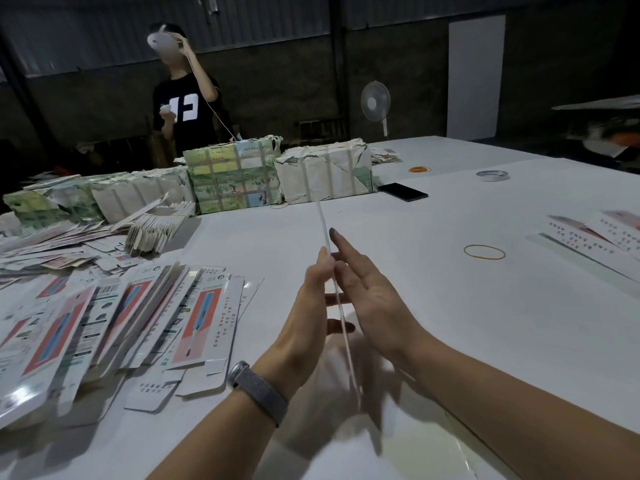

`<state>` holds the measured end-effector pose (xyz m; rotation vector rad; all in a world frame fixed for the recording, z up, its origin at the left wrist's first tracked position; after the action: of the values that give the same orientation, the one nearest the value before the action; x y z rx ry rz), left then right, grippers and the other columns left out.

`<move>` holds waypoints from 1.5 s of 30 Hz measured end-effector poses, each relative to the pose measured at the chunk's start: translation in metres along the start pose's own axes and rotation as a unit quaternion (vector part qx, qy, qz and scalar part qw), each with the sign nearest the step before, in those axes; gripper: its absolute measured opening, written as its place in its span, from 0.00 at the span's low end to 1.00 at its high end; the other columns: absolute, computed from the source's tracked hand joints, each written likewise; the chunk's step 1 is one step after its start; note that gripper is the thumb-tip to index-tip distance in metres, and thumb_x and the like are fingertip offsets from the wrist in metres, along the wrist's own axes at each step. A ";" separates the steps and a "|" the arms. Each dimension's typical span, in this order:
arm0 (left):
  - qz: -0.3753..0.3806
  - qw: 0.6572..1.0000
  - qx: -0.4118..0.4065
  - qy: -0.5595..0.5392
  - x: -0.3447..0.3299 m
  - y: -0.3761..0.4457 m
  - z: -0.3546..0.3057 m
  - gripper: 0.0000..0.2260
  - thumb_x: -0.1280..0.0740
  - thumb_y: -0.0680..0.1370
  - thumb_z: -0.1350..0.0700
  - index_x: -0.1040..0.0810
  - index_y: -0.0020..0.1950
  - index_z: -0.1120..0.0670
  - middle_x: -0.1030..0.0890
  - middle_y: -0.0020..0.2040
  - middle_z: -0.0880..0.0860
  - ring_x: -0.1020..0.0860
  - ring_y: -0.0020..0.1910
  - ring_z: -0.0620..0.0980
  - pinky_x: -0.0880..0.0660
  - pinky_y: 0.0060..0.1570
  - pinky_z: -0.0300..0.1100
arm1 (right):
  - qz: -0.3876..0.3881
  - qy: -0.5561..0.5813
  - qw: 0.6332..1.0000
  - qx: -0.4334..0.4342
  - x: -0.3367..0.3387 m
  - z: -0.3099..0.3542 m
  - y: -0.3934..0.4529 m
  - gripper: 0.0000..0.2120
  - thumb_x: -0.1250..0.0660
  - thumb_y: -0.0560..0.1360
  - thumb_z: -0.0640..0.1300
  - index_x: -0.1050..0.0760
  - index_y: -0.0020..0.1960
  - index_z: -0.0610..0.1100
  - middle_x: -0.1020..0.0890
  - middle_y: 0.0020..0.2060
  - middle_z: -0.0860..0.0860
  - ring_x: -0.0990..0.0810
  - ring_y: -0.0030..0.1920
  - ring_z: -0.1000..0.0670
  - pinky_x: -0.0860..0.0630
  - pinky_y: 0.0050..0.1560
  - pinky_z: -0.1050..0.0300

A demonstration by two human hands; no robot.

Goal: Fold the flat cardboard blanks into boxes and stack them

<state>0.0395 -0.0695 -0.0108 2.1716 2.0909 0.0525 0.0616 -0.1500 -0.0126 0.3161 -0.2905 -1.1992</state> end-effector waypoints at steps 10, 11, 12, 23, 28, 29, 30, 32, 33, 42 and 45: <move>0.003 0.991 0.024 -0.129 0.014 0.004 0.008 0.31 0.54 0.83 0.45 0.12 0.41 0.47 0.14 0.39 0.52 0.14 0.35 0.48 0.21 0.29 0.41 | -0.064 -0.066 0.996 -0.018 0.016 -0.009 0.001 0.39 0.26 0.73 0.54 0.41 0.78 0.57 0.26 0.51 0.68 0.28 0.55 0.62 0.19 0.56 0.47; -0.002 0.992 0.027 -0.127 0.014 0.005 0.009 0.31 0.54 0.84 0.42 0.12 0.44 0.47 0.13 0.40 0.52 0.14 0.37 0.49 0.20 0.30 0.41 | -0.069 -0.073 0.995 -0.017 0.016 -0.009 0.001 0.39 0.26 0.73 0.53 0.40 0.79 0.56 0.26 0.53 0.66 0.28 0.55 0.63 0.20 0.57 0.49; -0.007 0.992 0.031 -0.125 0.014 0.006 0.010 0.30 0.54 0.84 0.39 0.13 0.48 0.47 0.13 0.41 0.52 0.14 0.38 0.50 0.20 0.31 0.42 | -0.070 -0.076 0.994 -0.019 0.016 -0.009 0.001 0.39 0.26 0.73 0.52 0.40 0.79 0.55 0.26 0.55 0.64 0.28 0.55 0.62 0.21 0.58 0.50; -0.030 0.994 0.010 -0.101 0.014 0.004 0.007 0.20 0.49 0.84 0.40 0.19 0.58 0.45 0.13 0.50 0.55 0.14 0.42 0.53 0.19 0.34 0.44 | -0.043 0.017 0.999 -0.015 0.011 -0.005 0.001 0.14 0.32 0.74 0.55 0.25 0.56 0.71 0.18 0.50 0.54 0.17 0.53 0.51 0.17 0.50 0.47; -0.042 0.996 -0.006 -0.083 0.014 0.005 0.006 0.18 0.47 0.86 0.45 0.21 0.64 0.49 0.15 0.55 0.60 0.15 0.49 0.57 0.18 0.40 0.46 | -0.023 0.081 0.996 0.004 0.011 -0.002 0.002 0.14 0.34 0.78 0.46 0.23 0.63 0.54 0.15 0.54 0.51 0.16 0.54 0.48 0.18 0.51 0.53; -0.043 0.996 -0.010 -0.078 0.015 0.005 0.005 0.17 0.47 0.86 0.46 0.22 0.64 0.50 0.16 0.56 0.60 0.15 0.50 0.58 0.18 0.41 0.47 | -0.026 0.086 0.996 0.007 0.011 -0.002 0.001 0.14 0.34 0.77 0.47 0.23 0.62 0.54 0.15 0.54 0.51 0.16 0.54 0.48 0.18 0.51 0.53; -0.044 0.997 -0.013 -0.070 0.015 0.006 0.006 0.17 0.47 0.86 0.46 0.23 0.65 0.52 0.16 0.56 0.61 0.16 0.52 0.60 0.17 0.43 0.48 | -0.029 0.087 0.996 0.010 0.011 -0.002 0.002 0.15 0.35 0.76 0.47 0.24 0.62 0.55 0.15 0.54 0.51 0.16 0.54 0.48 0.18 0.52 0.52; -0.046 0.997 -0.019 -0.050 0.017 0.007 0.007 0.17 0.46 0.86 0.46 0.24 0.65 0.53 0.17 0.57 0.62 0.16 0.53 0.62 0.17 0.46 0.51 | -0.034 0.092 0.995 0.017 0.012 -0.001 0.003 0.17 0.35 0.76 0.45 0.25 0.64 0.56 0.15 0.54 0.50 0.16 0.55 0.46 0.18 0.53 0.49; -0.047 0.998 -0.023 -0.039 0.018 0.008 0.007 0.17 0.45 0.86 0.46 0.24 0.65 0.53 0.17 0.57 0.62 0.16 0.52 0.61 0.17 0.46 0.51 | -0.035 0.096 0.995 0.019 0.013 -0.001 0.003 0.18 0.35 0.77 0.44 0.26 0.65 0.56 0.15 0.54 0.49 0.16 0.55 0.46 0.18 0.53 0.49; -0.091 0.978 -0.133 0.136 0.026 0.011 0.000 0.18 0.47 0.83 0.39 0.24 0.58 0.49 0.15 0.49 0.48 0.15 0.45 0.48 0.17 0.43 0.45 | -0.030 0.031 0.998 0.043 0.016 0.010 0.001 0.25 0.37 0.81 0.37 0.34 0.76 0.50 0.14 0.53 0.50 0.15 0.54 0.48 0.18 0.54 0.49; -0.080 0.978 -0.150 0.122 0.025 0.009 -0.005 0.19 0.44 0.80 0.39 0.25 0.58 0.52 0.15 0.46 0.47 0.15 0.41 0.47 0.20 0.37 0.39 | -0.017 0.059 0.997 0.043 0.017 0.014 0.001 0.24 0.37 0.81 0.36 0.33 0.75 0.49 0.15 0.54 0.49 0.16 0.54 0.48 0.18 0.52 0.52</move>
<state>0.0493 -0.0443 -0.0068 1.8956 2.2035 0.6059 0.0631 -0.1669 0.0014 0.4667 -0.2356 -1.1976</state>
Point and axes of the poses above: each hand's wrist, its own y-axis towards the middle knuckle, its own x-axis out of the back of the hand, z = x × y, the point moved 6 cm from there along y, towards the middle knuckle
